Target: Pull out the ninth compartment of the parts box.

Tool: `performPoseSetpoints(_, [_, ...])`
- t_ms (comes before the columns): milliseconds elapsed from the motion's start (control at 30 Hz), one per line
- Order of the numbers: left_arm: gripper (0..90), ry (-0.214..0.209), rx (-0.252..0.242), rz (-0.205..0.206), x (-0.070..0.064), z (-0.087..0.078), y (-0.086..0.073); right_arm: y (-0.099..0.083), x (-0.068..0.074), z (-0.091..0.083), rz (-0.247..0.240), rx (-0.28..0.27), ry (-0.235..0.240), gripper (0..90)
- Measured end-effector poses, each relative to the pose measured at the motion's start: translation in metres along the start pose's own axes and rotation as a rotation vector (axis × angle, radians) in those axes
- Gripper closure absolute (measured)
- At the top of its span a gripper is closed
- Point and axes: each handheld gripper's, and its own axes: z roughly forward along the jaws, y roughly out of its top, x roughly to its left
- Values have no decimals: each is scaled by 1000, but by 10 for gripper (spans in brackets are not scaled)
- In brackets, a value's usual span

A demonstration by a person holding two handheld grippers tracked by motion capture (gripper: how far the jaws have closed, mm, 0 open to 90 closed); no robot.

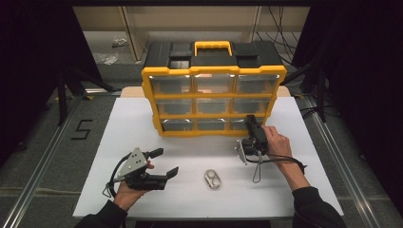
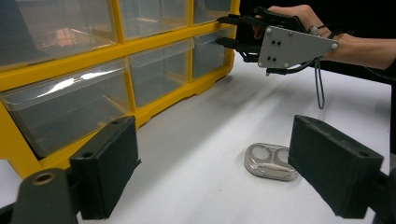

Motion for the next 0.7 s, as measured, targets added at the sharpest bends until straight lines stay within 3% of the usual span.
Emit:
performPoseSetpoints(400, [155, -2, 1, -4, 0, 0, 0, 0, -3, -1, 20, 8, 70, 769])
performPoseSetpoints(700, [155, -2, 2, -3, 0, 0, 0, 1, -3, -2, 0, 13, 77, 779])
